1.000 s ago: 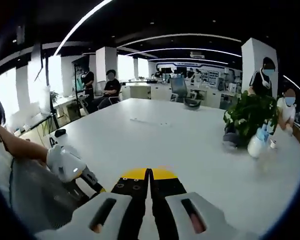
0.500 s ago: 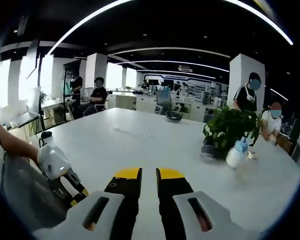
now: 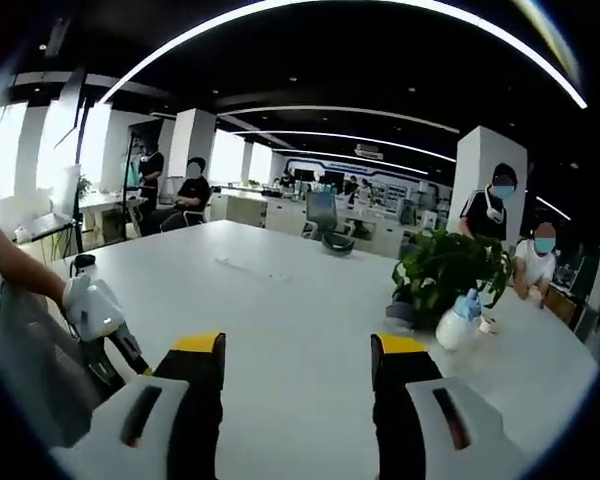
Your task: Press the specified remote control buttons in sequence, fully releasing each button before pressing the next.
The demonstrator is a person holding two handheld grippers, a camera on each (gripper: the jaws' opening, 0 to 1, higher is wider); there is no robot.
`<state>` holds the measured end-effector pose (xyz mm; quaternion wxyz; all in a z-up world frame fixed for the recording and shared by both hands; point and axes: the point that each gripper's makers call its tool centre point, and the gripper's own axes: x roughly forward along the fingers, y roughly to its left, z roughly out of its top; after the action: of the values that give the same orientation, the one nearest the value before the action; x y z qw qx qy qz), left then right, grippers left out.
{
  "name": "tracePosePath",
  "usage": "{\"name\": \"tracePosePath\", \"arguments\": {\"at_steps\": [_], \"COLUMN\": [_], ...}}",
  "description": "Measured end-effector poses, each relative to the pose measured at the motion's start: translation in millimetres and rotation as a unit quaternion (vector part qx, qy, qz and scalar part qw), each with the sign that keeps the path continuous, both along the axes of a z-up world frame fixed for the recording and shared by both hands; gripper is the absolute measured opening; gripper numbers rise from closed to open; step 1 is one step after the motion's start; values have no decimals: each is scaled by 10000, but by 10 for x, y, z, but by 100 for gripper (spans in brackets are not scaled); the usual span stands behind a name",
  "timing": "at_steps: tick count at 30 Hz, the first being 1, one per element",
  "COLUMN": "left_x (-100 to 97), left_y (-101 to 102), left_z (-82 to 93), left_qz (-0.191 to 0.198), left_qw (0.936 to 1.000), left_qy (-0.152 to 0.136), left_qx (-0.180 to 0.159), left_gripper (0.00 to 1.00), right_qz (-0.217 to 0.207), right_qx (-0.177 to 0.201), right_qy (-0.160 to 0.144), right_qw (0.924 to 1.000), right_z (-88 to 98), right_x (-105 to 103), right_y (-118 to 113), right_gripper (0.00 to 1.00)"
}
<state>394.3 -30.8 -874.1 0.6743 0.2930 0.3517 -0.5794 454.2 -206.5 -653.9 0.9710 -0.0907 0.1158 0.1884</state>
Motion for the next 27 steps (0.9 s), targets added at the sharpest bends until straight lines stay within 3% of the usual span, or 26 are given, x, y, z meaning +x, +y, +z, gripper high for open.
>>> {"name": "tracePosePath", "arguments": {"at_steps": [10,16,18,27], "left_x": [0,1,1,4], "left_y": [0,1,0,-2], "left_z": [-2,-3,-2,0], "left_qz": [12,58,64,104], "left_qw": [10000,10000,10000,9999], "left_qy": [-1,-5,-7,-18], "left_qx": [-16,-58,-62,-103], "left_gripper": [25,25,25,25], "right_qz": [12,-187,-241,-251], "right_qx": [472,116,-86,-340], "right_qy": [86,-6,80,282], "right_qw": [9988,9998,9996,9987], "right_z": [-107,-189,-259,-404], "right_x": [-155,-92,-88,-64], "right_y": [219,154,111,106], "right_gripper": [87,85,86,81]}}
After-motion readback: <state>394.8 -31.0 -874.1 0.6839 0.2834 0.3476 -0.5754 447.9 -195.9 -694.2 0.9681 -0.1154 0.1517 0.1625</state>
